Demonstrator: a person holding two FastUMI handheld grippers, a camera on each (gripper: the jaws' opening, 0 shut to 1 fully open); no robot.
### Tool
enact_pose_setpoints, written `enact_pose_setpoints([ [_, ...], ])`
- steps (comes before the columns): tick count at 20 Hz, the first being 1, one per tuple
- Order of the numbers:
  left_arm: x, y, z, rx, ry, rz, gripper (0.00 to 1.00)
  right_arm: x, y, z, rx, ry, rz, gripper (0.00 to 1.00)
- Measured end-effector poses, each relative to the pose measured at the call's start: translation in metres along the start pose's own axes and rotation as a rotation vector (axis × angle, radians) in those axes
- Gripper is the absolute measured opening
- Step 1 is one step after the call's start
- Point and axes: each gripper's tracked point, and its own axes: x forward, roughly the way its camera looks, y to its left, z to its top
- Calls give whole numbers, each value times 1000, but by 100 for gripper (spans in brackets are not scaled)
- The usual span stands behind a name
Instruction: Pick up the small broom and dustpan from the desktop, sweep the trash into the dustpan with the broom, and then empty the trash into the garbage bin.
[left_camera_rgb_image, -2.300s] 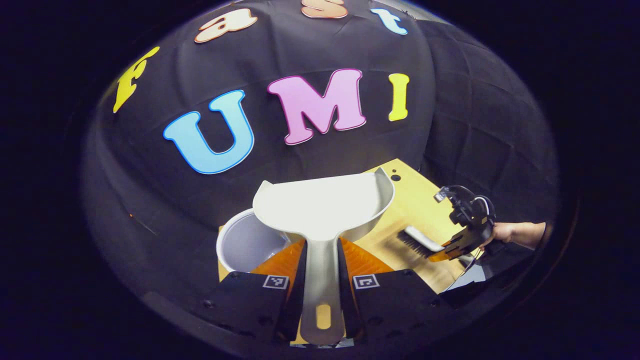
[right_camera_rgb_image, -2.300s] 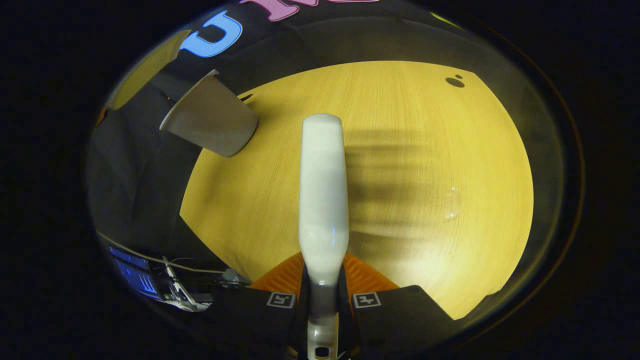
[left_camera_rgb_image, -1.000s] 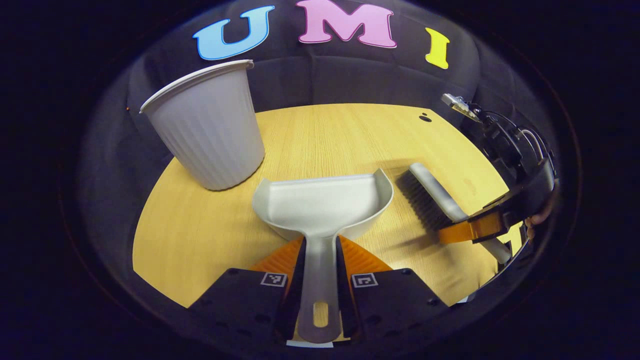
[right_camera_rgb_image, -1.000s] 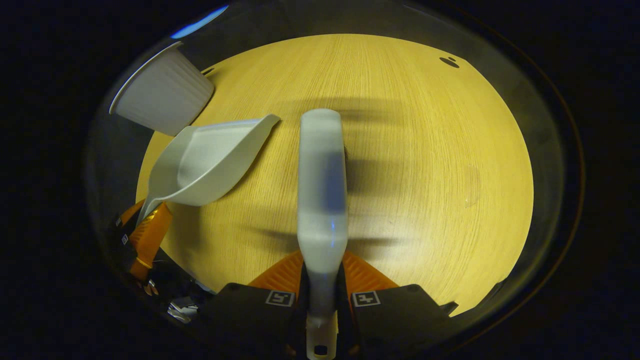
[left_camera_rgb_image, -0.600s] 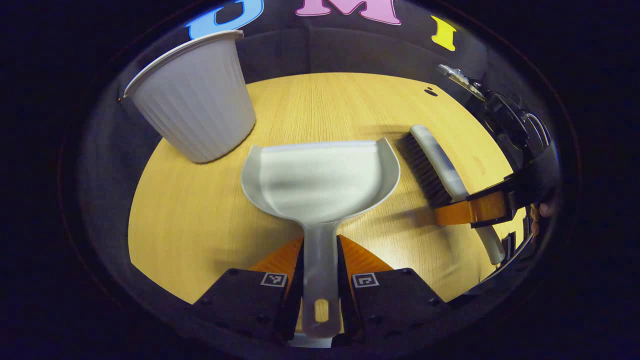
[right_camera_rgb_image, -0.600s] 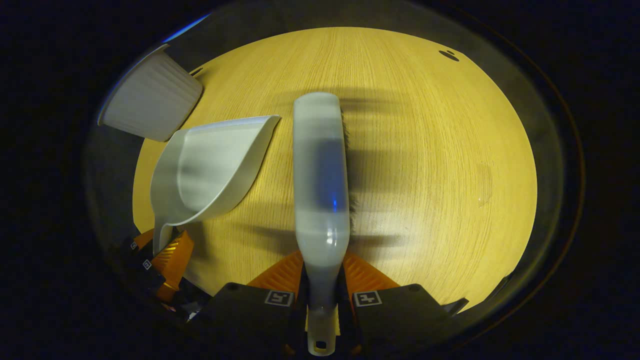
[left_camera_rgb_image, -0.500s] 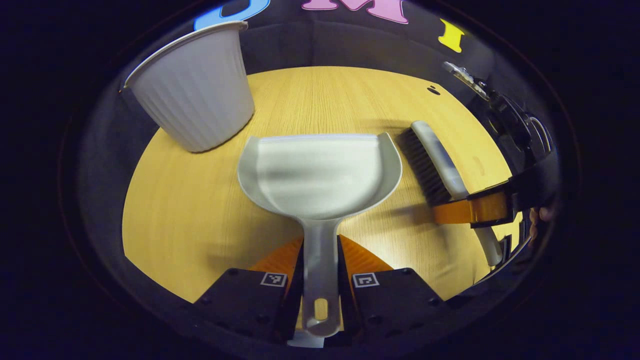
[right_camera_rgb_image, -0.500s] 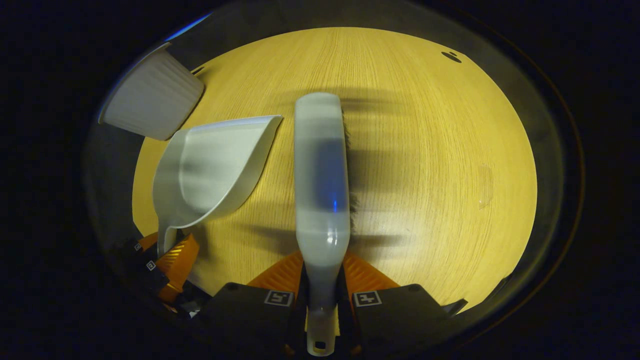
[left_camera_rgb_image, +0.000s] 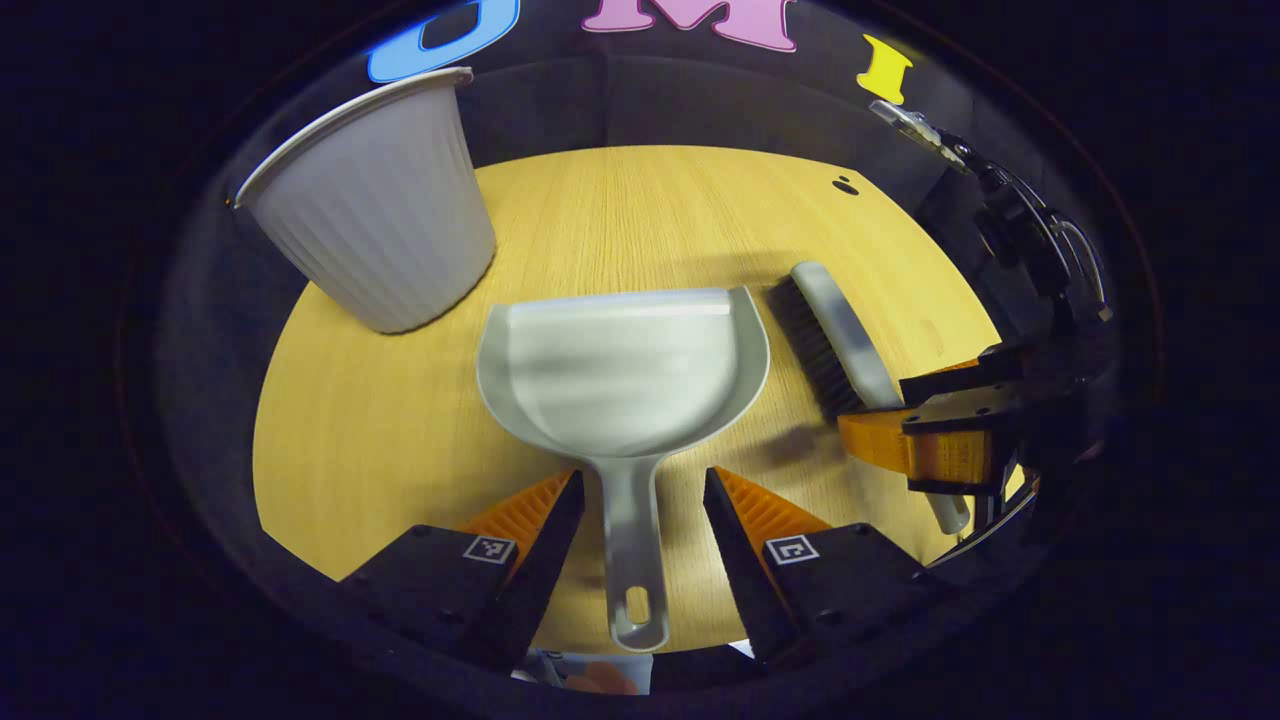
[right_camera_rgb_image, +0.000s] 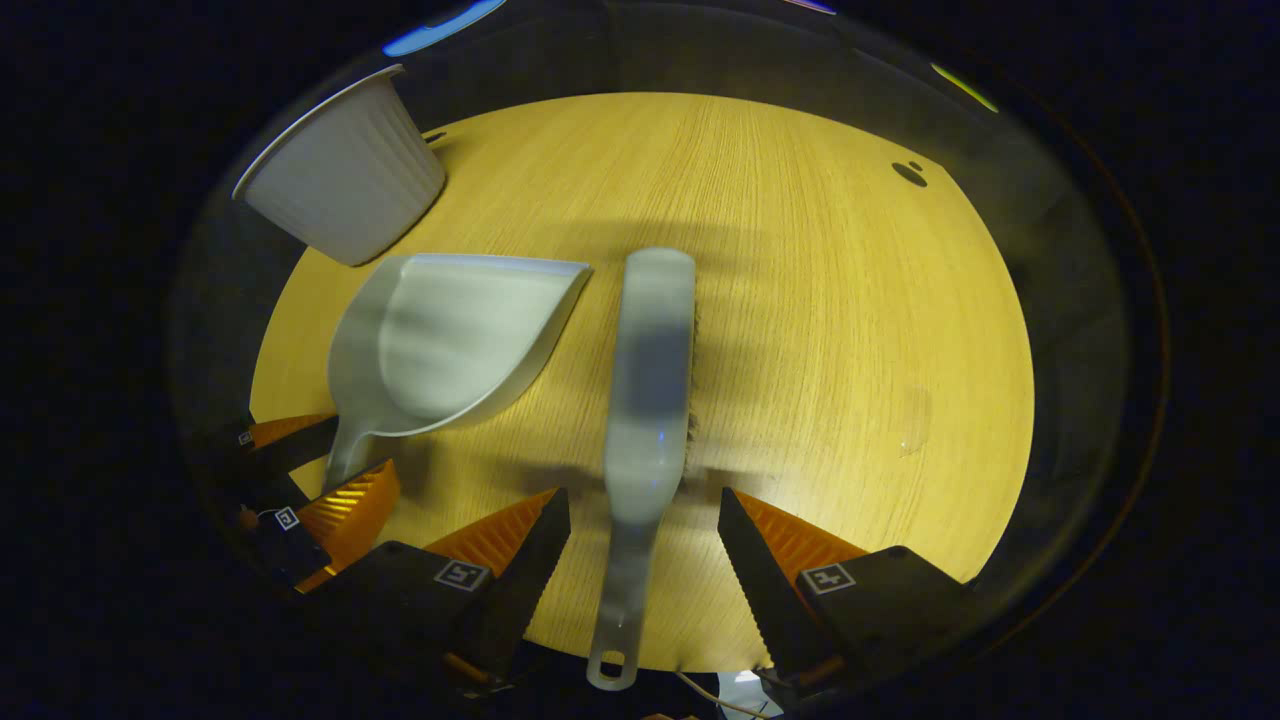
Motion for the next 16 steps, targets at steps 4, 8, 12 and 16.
enact_pose_setpoints([
  [4,-51,-5,25,-19,-109,-18,73,-26,6,24,-4,-156,10,96],
  [8,-110,-9,69,-70,-281,-58,73,-58,16,51,-50,-333,27,96],
  [12,-184,-6,115,-77,-513,-87,73,-119,43,74,-87,-512,69,96],
  [16,-271,7,152,-64,-776,-53,73,-214,75,107,-108,-828,116,95],
])
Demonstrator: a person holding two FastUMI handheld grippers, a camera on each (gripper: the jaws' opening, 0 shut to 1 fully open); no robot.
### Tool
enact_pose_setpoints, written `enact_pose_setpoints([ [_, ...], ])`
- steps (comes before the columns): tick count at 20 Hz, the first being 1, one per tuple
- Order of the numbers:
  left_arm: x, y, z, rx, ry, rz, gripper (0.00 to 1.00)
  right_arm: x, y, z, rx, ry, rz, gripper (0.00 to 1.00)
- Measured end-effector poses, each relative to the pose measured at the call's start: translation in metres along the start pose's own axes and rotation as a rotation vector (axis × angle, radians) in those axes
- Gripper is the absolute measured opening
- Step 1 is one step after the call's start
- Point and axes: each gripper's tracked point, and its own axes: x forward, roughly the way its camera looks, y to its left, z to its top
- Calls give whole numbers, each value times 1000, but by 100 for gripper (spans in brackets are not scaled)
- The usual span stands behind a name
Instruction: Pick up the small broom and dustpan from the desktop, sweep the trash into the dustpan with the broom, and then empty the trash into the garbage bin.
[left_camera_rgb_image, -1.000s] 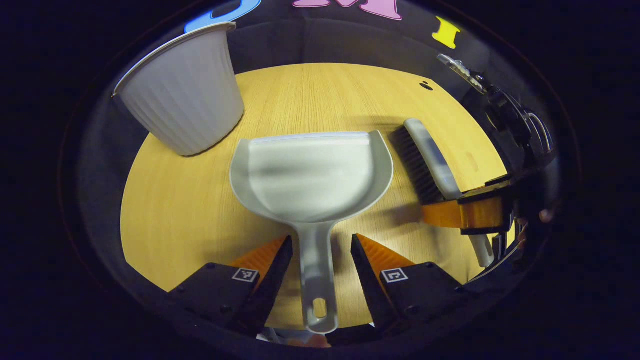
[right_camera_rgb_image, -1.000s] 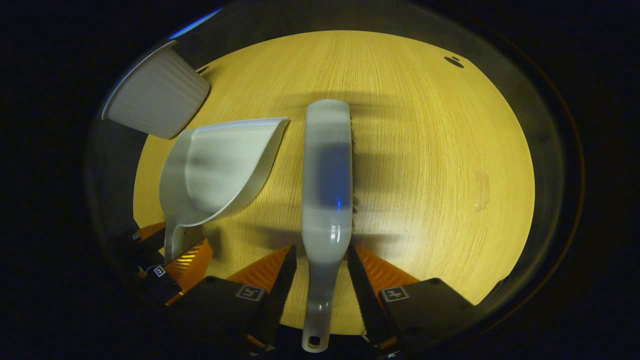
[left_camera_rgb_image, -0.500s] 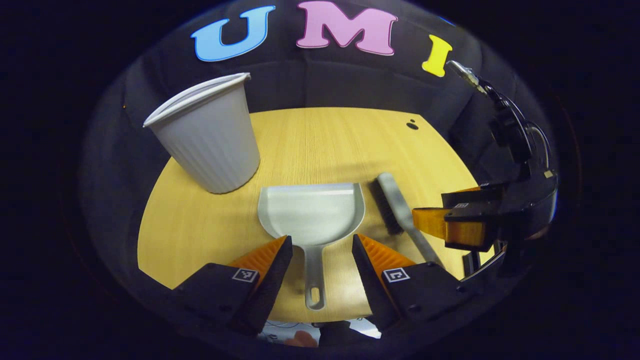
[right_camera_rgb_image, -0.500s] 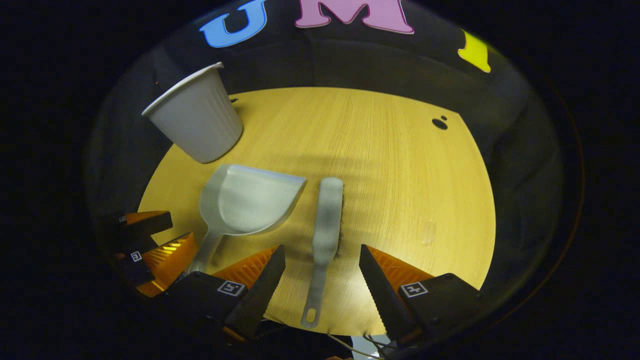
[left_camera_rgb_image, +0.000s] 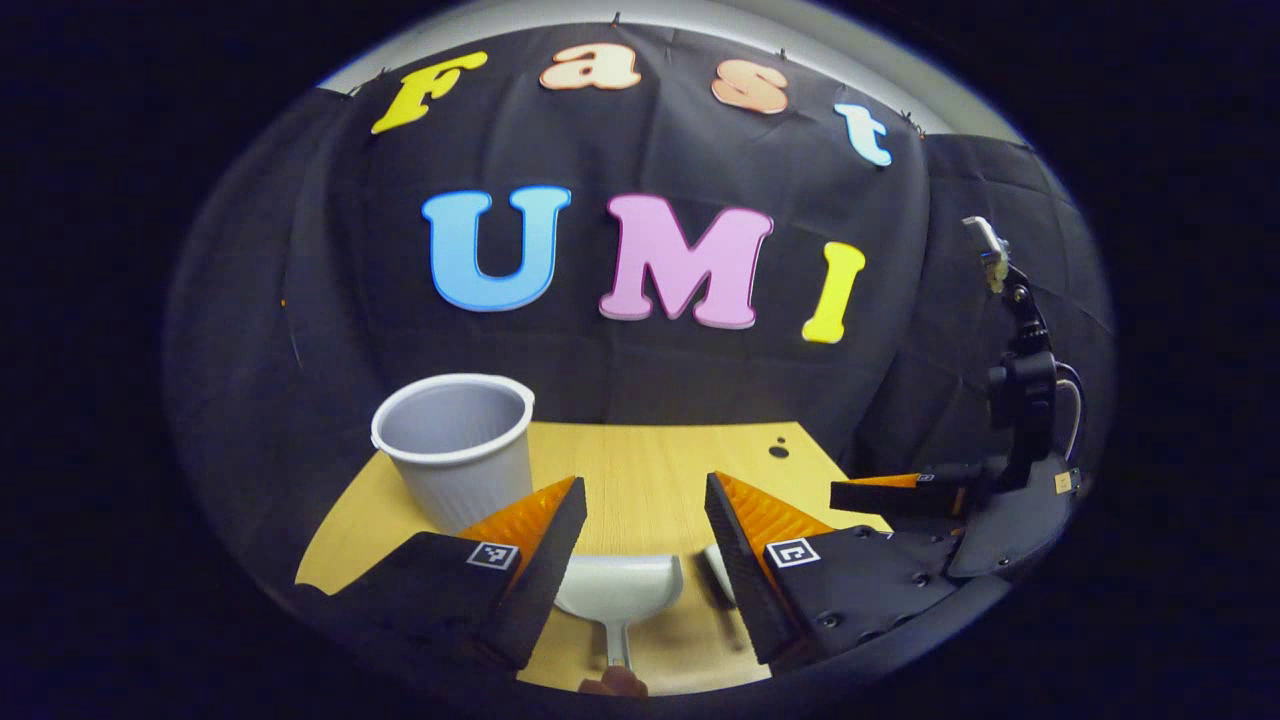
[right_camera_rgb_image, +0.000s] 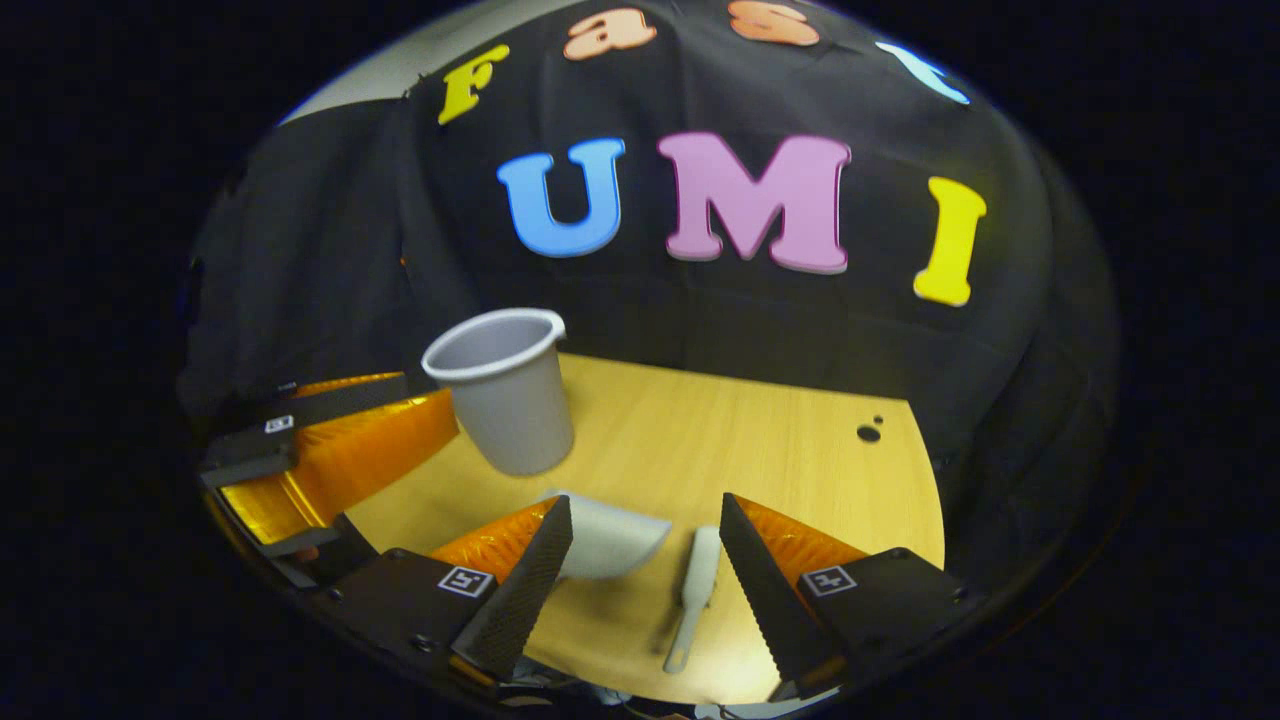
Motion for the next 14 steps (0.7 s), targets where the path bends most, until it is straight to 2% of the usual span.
enact_pose_setpoints([
  [2,-14,4,22,-21,-80,17,73,-17,14,43,4,-153,29,95],
  [3,-17,6,24,-29,-110,32,72,-23,20,62,7,-215,41,91],
  [4,-20,8,29,-33,-132,47,72,-33,21,74,11,-277,49,95],
  [5,-24,13,38,-32,-162,65,72,-40,23,87,14,-324,53,95],
  [6,-23,17,45,-25,-182,82,72,-41,23,92,14,-359,54,95],
  [7,-27,20,48,-16,-200,100,71,-44,25,96,6,-380,61,91],
  [8,-32,23,53,-7,-211,116,71,-42,27,99,-5,-385,66,95],
  [11,-38,25,56,11,-216,141,72,-47,39,105,-42,-420,79,95],
  [12,-40,25,57,15,-218,145,72,-53,42,110,-62,-450,82,91],
  [13,-41,25,59,19,-221,153,72,-60,45,118,-84,-489,80,95],
  [14,-44,25,61,24,-226,161,72,-62,44,132,-106,-536,75,95],
])
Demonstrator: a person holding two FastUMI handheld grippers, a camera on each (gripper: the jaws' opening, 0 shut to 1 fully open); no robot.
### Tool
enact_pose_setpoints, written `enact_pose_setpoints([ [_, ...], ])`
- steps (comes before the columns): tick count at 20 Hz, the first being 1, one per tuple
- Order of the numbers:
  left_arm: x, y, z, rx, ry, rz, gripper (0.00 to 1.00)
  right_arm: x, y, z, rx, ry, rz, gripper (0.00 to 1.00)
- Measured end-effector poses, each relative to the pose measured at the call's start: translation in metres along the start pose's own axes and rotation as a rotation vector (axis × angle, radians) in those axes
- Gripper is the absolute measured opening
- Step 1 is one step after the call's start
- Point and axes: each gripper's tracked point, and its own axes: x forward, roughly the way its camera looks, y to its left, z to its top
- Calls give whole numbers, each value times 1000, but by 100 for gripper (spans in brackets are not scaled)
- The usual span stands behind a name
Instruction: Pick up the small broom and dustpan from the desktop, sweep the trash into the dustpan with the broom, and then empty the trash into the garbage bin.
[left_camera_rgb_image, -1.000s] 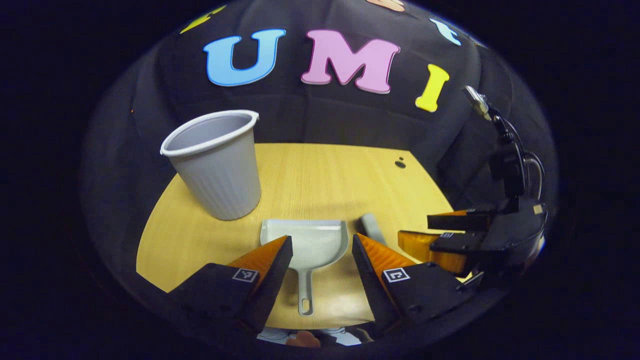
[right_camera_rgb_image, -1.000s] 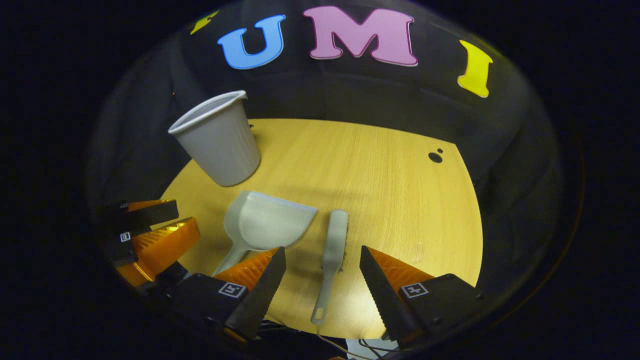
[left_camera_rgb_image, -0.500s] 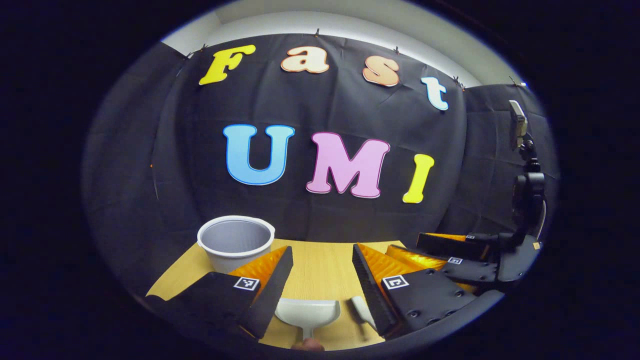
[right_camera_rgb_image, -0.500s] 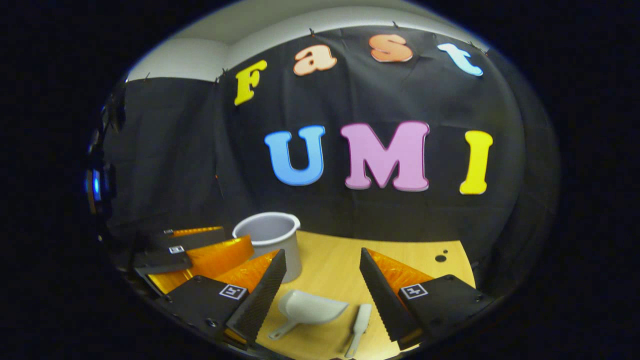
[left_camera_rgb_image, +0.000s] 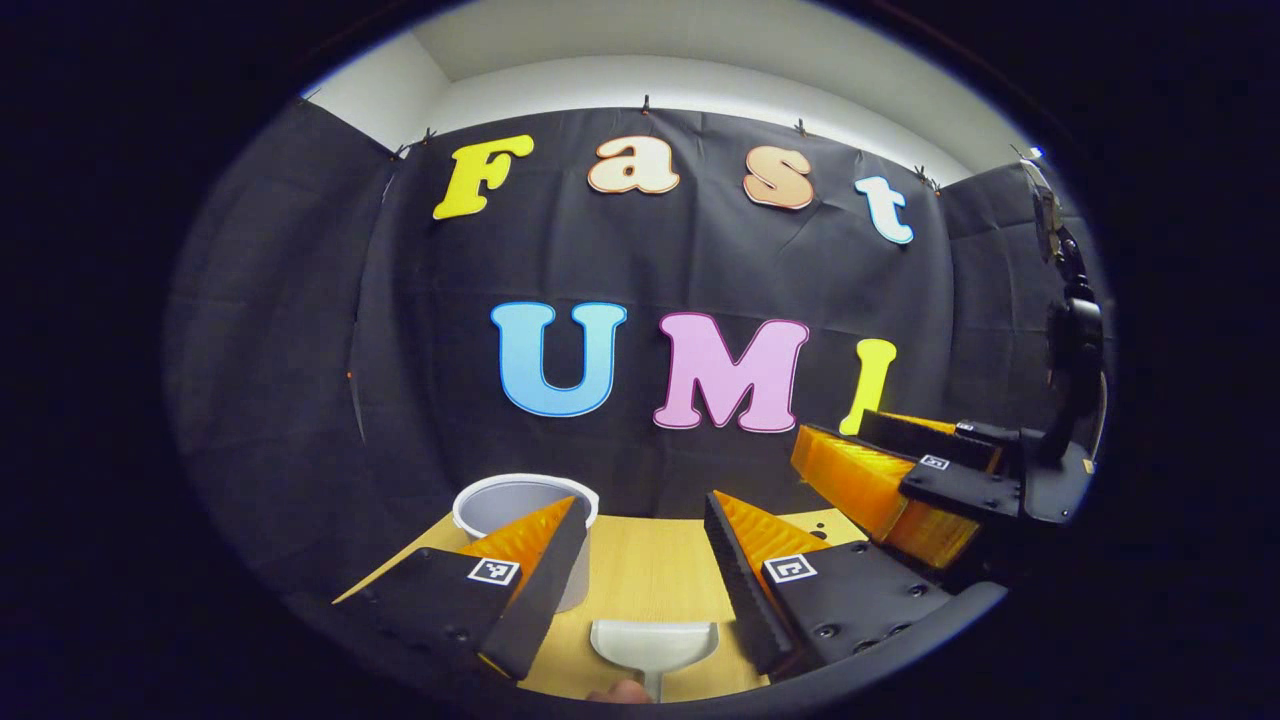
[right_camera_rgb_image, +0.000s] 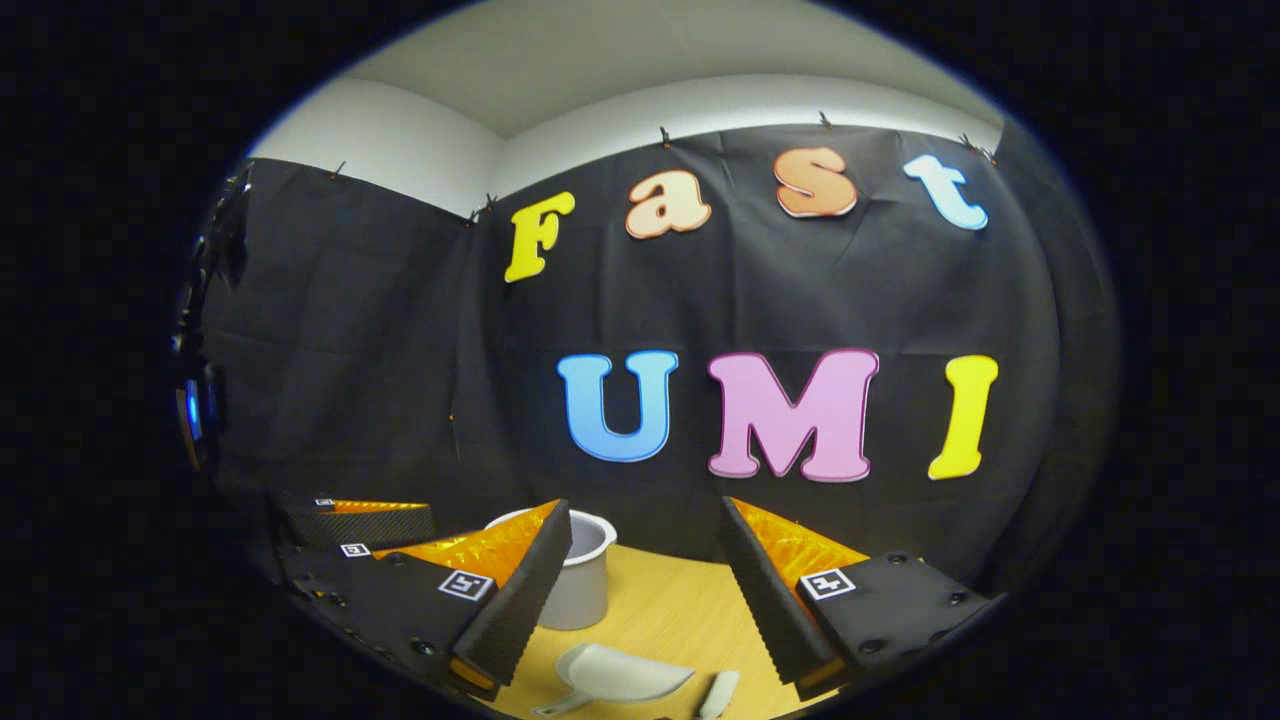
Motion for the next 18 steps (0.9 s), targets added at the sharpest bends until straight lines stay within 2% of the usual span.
enact_pose_setpoints([
  [1,-2,0,2,6,-8,8,72,1,0,9,-13,-31,0,91],
  [2,-5,1,3,9,-14,17,72,2,2,8,-17,-45,0,95],
  [3,-8,1,3,7,-11,21,72,2,6,4,-8,-38,5,92],
  [4,-15,5,-2,0,-8,26,72,2,12,0,4,-26,12,95],
  [10,-29,22,-8,-33,5,70,72,2,22,-4,-21,-21,37,95],
  [13,-34,26,-14,-67,19,78,71,0,24,-8,-11,-11,34,92],
  [14,-35,28,-15,-78,23,77,72,-1,24,-9,-14,-9,31,95],
  [18,-39,32,-22,-88,36,84,72,-4,29,-16,-24,9,36,95],
])
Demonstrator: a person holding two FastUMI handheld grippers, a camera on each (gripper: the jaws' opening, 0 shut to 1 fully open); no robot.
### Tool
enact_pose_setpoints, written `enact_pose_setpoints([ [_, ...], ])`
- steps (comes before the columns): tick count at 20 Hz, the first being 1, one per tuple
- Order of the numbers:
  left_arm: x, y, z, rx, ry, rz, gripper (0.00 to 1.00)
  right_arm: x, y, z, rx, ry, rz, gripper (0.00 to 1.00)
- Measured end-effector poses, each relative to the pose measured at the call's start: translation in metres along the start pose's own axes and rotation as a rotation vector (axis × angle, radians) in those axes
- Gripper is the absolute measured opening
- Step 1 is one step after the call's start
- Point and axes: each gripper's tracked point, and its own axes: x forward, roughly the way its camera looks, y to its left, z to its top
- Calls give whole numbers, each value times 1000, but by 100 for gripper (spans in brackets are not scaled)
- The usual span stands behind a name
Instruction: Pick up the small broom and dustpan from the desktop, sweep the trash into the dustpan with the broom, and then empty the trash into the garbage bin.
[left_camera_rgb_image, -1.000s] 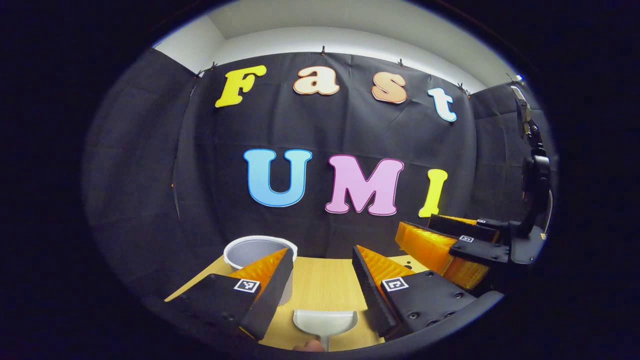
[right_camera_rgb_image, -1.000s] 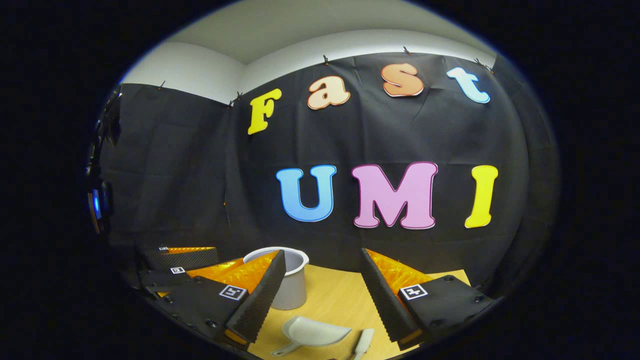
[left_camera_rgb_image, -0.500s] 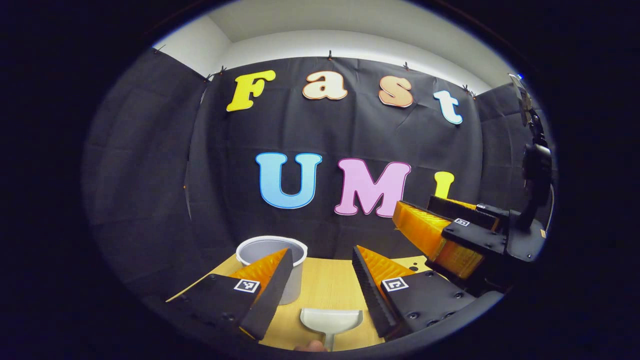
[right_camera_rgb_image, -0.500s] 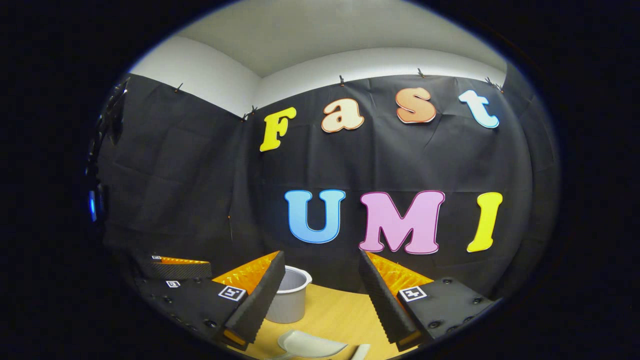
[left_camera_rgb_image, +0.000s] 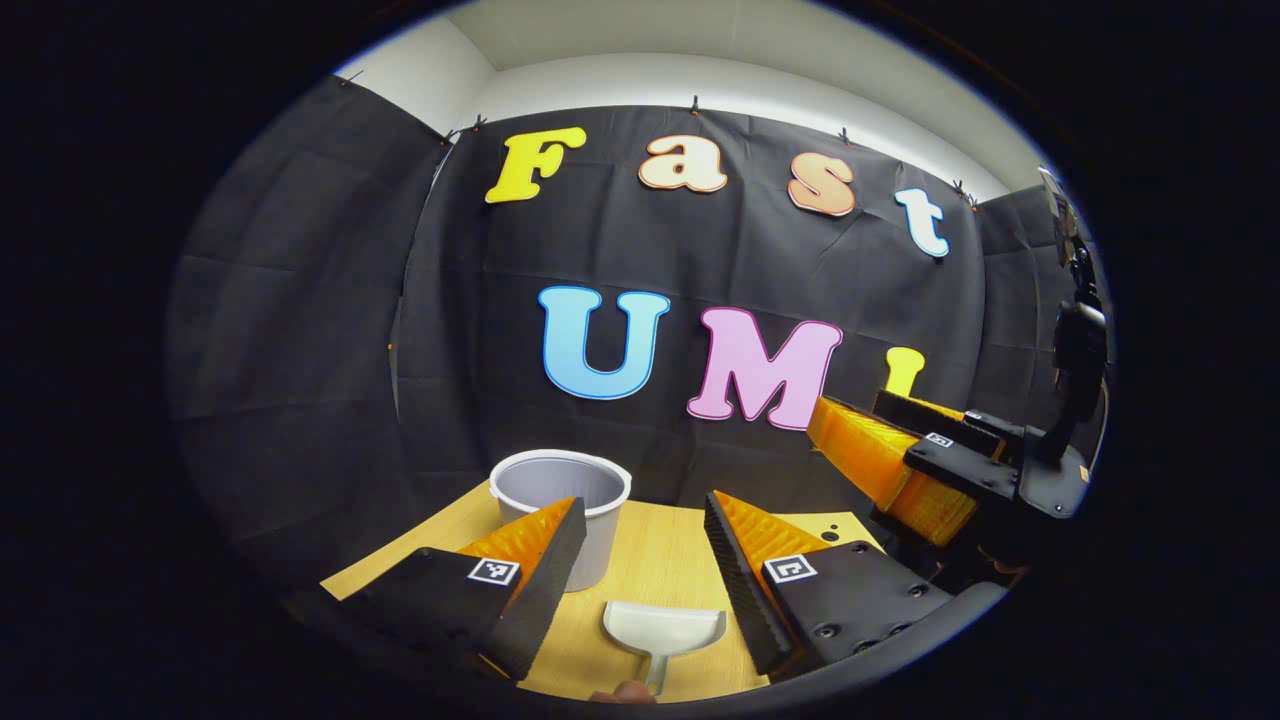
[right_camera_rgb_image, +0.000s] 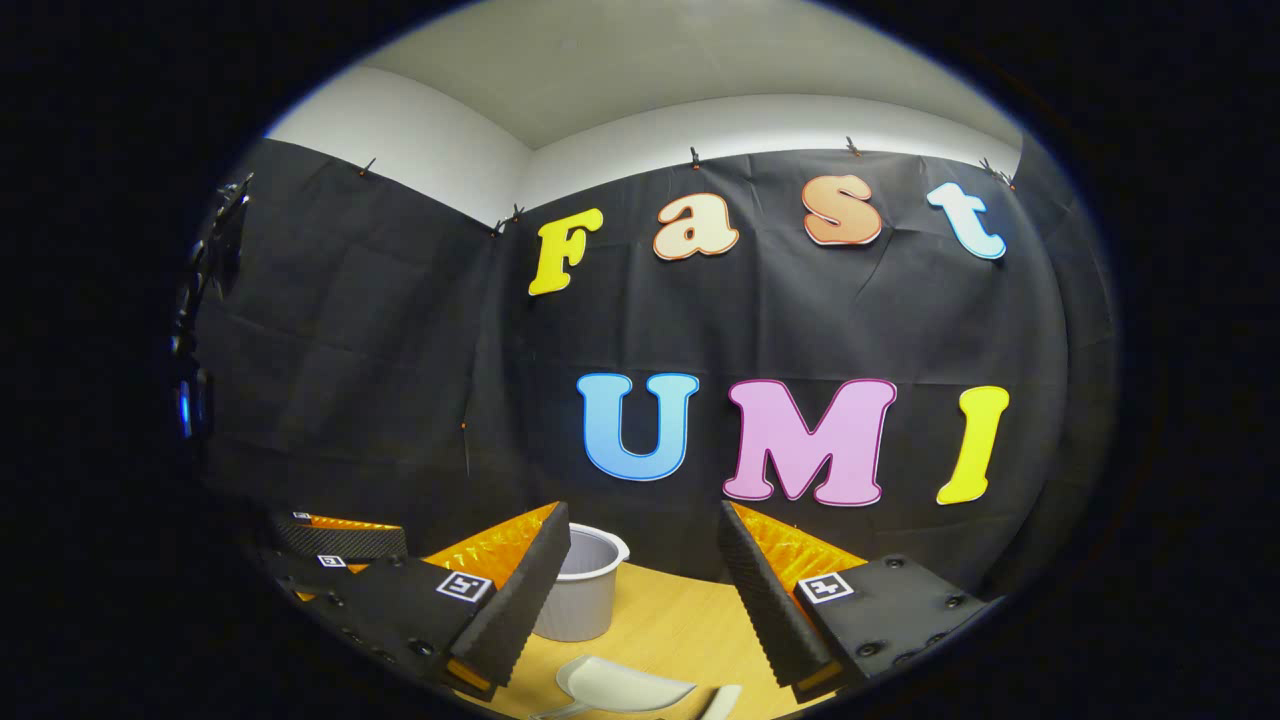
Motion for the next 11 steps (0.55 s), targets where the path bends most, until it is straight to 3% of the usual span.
enact_pose_setpoints([
  [11,2,-8,3,48,-12,-39,72,-2,0,-9,-19,23,-23,95],
])
